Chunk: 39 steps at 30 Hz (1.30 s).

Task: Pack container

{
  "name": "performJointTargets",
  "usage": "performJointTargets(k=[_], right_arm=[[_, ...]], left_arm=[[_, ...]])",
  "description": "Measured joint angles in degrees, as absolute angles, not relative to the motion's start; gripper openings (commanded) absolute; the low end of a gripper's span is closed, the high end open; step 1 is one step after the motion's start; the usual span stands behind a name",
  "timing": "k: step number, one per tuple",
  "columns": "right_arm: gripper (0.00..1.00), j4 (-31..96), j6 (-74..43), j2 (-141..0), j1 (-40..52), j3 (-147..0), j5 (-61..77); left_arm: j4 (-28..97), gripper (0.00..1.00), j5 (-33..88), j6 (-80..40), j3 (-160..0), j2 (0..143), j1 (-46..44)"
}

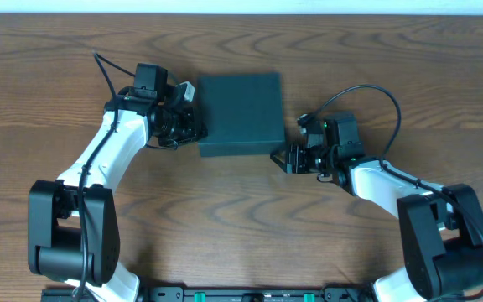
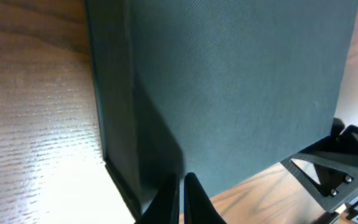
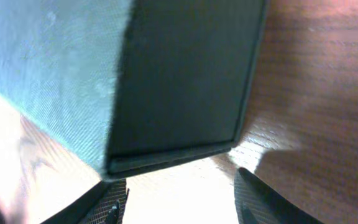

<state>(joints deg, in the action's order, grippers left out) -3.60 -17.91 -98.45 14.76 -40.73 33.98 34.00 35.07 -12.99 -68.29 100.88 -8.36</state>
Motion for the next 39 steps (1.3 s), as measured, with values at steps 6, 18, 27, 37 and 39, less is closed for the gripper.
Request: performJointTargets(k=[6, 18, 27, 37, 39], right_arm=[[0.57, -4.3, -11.2, -98.5, 14.8, -40.7, 31.2], [0.56, -7.8, -6.6, -98.5, 15.5, -40.7, 31.4], [0.44, -7.9, -6.3, -98.5, 17.6, -40.7, 32.2], [0.22, -7.9, -10.1, -98.5, 17.8, -40.7, 32.3], [0.17, -7.7, -11.2, -98.5, 17.8, -40.7, 32.4]], left_arm=[[34.3, 0.06, 34.9, -13.0, -68.3, 100.9, -8.4], [34.3, 0.06, 34.9, -13.0, -68.3, 100.9, -8.4], [34.3, 0.06, 34.9, -13.0, -68.3, 100.9, -8.4], [34.4, 0.06, 34.5, -13.0, -68.5, 100.9, -8.4], [34.4, 0.06, 34.5, -13.0, -68.6, 100.9, -8.4]])
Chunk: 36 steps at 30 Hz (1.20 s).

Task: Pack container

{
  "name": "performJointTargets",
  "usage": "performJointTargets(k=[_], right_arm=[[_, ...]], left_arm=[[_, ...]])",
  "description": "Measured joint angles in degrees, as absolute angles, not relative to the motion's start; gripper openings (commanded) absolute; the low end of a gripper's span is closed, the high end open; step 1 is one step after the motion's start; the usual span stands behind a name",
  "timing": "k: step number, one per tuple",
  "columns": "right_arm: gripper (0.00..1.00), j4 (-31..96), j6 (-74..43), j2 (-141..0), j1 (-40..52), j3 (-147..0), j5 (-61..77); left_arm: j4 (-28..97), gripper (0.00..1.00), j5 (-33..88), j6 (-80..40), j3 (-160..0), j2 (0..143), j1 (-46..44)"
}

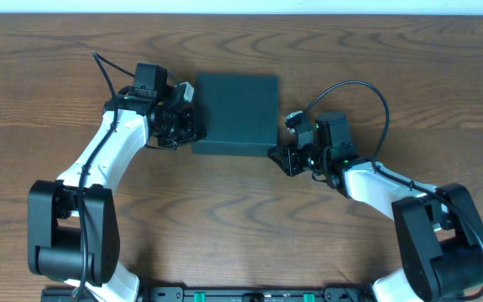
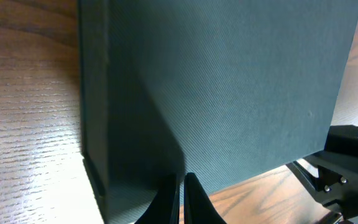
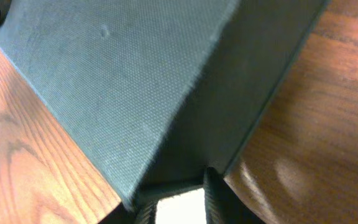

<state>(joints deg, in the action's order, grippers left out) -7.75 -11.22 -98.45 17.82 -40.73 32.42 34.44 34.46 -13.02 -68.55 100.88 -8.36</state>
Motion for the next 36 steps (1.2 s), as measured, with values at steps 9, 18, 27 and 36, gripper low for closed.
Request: performJointTargets(k=[9, 18, 27, 36], right_arm=[[0.01, -7.6, -16.0, -98.5, 17.8, -40.7, 33.0], [0.01, -9.8, -20.0, -98.5, 17.8, -40.6, 36.2], [0.01, -20.4, -28.2, -98.5, 17.6, -40.4, 50.9], [0.02, -15.3, -31.0, -98.5, 14.3, -40.4, 54.5]], left_arm=[[34.5, 0.06, 34.4, -13.0, -68.6, 100.9, -8.4], [34.5, 0.06, 34.4, -13.0, -68.6, 100.9, -8.4], [36.4, 0.06, 33.2, -13.0, -68.6, 100.9, -8.4], [41.0, 0.06, 32.0, -12.1, -71.8, 100.1, -7.0]])
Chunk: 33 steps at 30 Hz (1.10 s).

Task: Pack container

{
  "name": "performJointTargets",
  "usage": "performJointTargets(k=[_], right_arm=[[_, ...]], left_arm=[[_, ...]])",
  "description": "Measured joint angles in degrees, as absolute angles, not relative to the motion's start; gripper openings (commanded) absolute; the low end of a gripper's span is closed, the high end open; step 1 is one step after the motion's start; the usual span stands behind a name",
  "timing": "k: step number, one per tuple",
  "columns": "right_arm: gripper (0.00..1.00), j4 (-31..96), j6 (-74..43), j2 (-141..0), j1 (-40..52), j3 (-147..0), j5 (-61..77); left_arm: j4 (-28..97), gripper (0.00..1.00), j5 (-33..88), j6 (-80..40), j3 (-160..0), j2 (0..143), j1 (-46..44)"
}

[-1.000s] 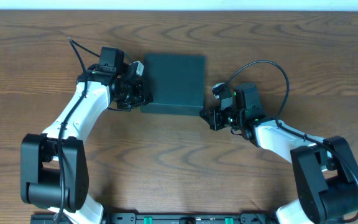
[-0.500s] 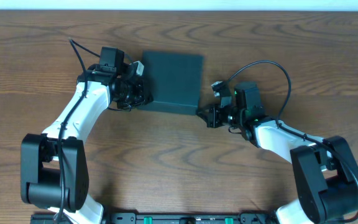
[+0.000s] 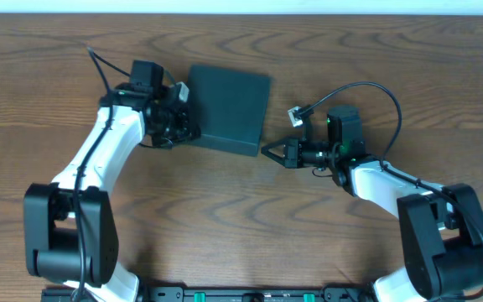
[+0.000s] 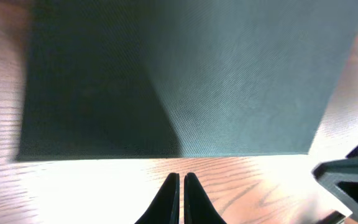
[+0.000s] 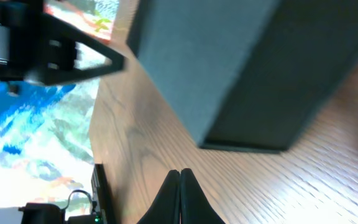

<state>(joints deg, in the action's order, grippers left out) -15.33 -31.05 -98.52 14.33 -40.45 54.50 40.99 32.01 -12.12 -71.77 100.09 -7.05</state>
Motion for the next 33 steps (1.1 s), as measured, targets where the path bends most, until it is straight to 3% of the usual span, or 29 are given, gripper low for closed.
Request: performJointTargets(k=[8, 14, 24, 30, 31, 32, 33], right_arm=[[0.01, 1.5, -30.8, -91.9, 13.8, -40.7, 51.1], [0.01, 28.4, -23.4, -70.2, 12.1, -47.4, 36.5], [0.01, 56.0, -17.1, -38.7, 11.9, -49.7, 19.8], [0.02, 61.2, -18.5, -23.2, 11.9, -41.3, 17.4], [0.26, 60.1, -19.1, -21.3, 11.9, -39.8, 17.7], [0.68, 59.5, -20.1, -19.9, 11.9, -38.6, 18.0], [0.99, 59.2, -21.1, -19.1, 11.9, -37.8, 18.3]], left_arm=[[48.8, 0.06, 28.2, -10.0, -72.9, 86.1, -6.4], [54.0, 0.06, 26.7, -7.4, -73.4, 70.0, -6.4], [67.4, 0.06, 23.8, -4.6, -70.8, 49.2, -6.4], [66.2, 0.06, 24.5, -5.7, -54.7, 35.2, -6.4], [65.3, 0.2, 24.9, -6.4, -52.3, 34.0, -6.4], [63.5, 0.47, 25.5, -8.0, -49.1, 32.8, -6.4], [62.7, 0.83, 25.7, -9.3, -47.4, 32.5, -6.4]])
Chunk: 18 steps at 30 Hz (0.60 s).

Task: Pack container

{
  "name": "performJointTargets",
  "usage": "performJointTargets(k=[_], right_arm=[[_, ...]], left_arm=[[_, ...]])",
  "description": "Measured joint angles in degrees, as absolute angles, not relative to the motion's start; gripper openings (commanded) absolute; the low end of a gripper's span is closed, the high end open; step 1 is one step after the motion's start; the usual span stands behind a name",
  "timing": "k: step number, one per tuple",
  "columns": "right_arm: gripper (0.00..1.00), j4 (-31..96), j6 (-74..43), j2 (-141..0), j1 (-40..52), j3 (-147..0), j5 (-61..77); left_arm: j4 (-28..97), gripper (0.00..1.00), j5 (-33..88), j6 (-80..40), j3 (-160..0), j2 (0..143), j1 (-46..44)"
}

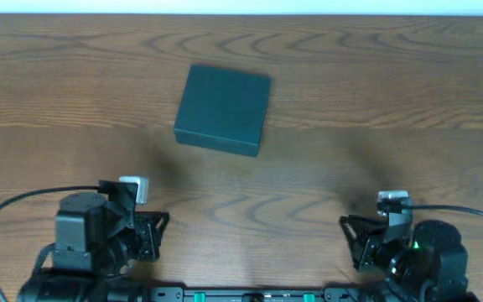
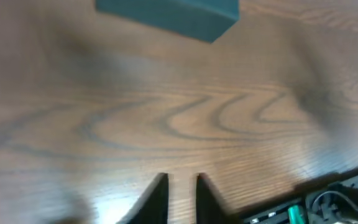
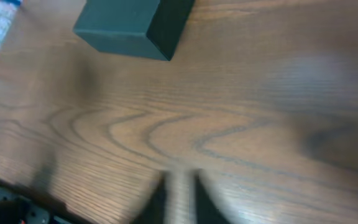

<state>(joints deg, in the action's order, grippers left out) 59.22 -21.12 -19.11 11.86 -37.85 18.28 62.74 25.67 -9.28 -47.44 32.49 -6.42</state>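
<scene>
The container is a closed dark teal box (image 1: pixel 223 110), lying slightly turned on the wooden table, with nothing touching it. It shows at the top of the left wrist view (image 2: pixel 173 11) and at the upper left of the right wrist view (image 3: pixel 132 25). Both arms are drawn back to the near edge of the table. My left gripper (image 2: pixel 180 182) is low over bare wood, its fingers a narrow gap apart with nothing between them. My right gripper (image 3: pixel 179 182) is blurred, also over bare wood, with a narrow empty gap between its fingers.
A black rail with green parts (image 1: pixel 241 295) runs along the table's near edge and shows at the lower right of the left wrist view (image 2: pixel 328 199). A colourful printed surface lies beyond the table's edge at the far left.
Both grippers were shut against the box, the left at its left side and the right at its near right corner. Now both arms are back at the near edge, fingers slightly apart, and the box lies alone.
The box lay square at the table's middle, with my left gripper shut at its left side and my right open around its near right corner. Then the box was a little further left, then turned and further left again. Now both arms are away from it.
</scene>
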Motion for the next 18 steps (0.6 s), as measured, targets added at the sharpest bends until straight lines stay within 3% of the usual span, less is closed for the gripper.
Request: performJointTargets(k=[1, 9, 18], right_arm=[[0.99, 59.0, -22.2, -18.6, 11.9, -37.1, 18.4], [0.99, 58.5, -36.4, -18.3, 11.9, -30.6, 18.9], [0.99, 59.4, -40.6, -18.3, 11.9, -30.1, 19.2]], left_arm=[[61.8, 0.95, 25.8, -10.5, -46.2, 32.4, -6.4], [55.0, 0.95, 26.6, -25.6, -40.1, 32.5, -6.4], [55.7, 0.95, 26.6, -35.1, -39.6, 32.5, -6.4]])
